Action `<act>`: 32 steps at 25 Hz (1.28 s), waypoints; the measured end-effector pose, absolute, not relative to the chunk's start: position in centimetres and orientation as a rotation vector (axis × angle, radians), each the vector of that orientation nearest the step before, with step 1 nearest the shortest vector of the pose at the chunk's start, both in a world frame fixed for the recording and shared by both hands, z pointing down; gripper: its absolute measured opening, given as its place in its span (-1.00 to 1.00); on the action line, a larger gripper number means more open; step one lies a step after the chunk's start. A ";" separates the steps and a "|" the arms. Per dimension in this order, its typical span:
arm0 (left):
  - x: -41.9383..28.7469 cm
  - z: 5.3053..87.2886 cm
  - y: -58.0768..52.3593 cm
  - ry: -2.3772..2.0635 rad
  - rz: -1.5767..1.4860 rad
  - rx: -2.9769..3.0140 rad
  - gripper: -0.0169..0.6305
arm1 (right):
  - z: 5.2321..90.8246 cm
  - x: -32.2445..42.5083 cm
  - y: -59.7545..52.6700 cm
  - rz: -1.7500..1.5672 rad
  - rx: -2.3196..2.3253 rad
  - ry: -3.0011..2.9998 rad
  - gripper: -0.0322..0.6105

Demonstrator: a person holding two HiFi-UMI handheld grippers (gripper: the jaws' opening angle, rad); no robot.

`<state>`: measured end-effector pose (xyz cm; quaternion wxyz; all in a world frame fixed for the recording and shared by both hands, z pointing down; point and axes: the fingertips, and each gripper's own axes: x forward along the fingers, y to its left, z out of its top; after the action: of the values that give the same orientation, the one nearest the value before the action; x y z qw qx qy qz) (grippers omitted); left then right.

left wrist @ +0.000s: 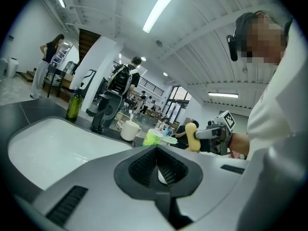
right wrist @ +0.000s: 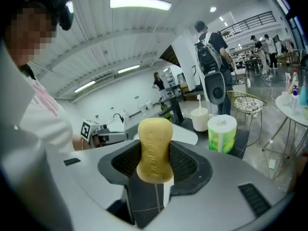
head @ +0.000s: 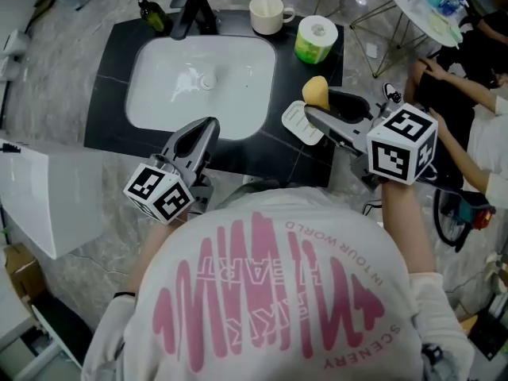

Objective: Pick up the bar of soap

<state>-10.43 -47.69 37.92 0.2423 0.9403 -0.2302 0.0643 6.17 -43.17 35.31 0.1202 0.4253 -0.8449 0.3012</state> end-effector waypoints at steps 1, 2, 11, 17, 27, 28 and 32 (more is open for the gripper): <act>-9.9 37.6 -47.4 -0.624 0.169 2.575 -0.92 | 34.5 6.1 -43.0 0.866 1.240 -2.535 -0.32; -9.4 37.4 -47.2 -0.621 0.162 2.575 -0.92 | 33.8 6.1 -42.7 0.854 1.239 -2.602 -0.32; -6.2 34.7 -45.6 -0.622 -0.008 2.509 -0.92 | 32.7 8.2 -39.4 0.906 1.261 -2.906 -0.32; -7.9 34.3 -45.3 -0.668 -0.102 2.527 -0.92 | 35.8 11.3 -38.2 0.980 1.382 -2.873 -0.32; -8.7 36.9 -44.5 -0.767 0.029 2.491 -0.92 | 37.7 11.9 -38.1 1.034 1.387 -2.837 -0.32; -8.6 36.9 -44.4 -0.765 0.031 2.491 -0.92 | 37.7 11.8 -38.2 1.035 1.384 -2.838 -0.32; -8.6 36.8 -44.4 -0.766 0.034 2.491 -0.92 | 37.8 11.7 -38.4 1.031 1.376 -2.837 -0.32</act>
<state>-8.59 -44.38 36.78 0.2646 0.9217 -0.2835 0.0124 11.66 -38.36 37.80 -0.0877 0.4132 -0.8520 0.3095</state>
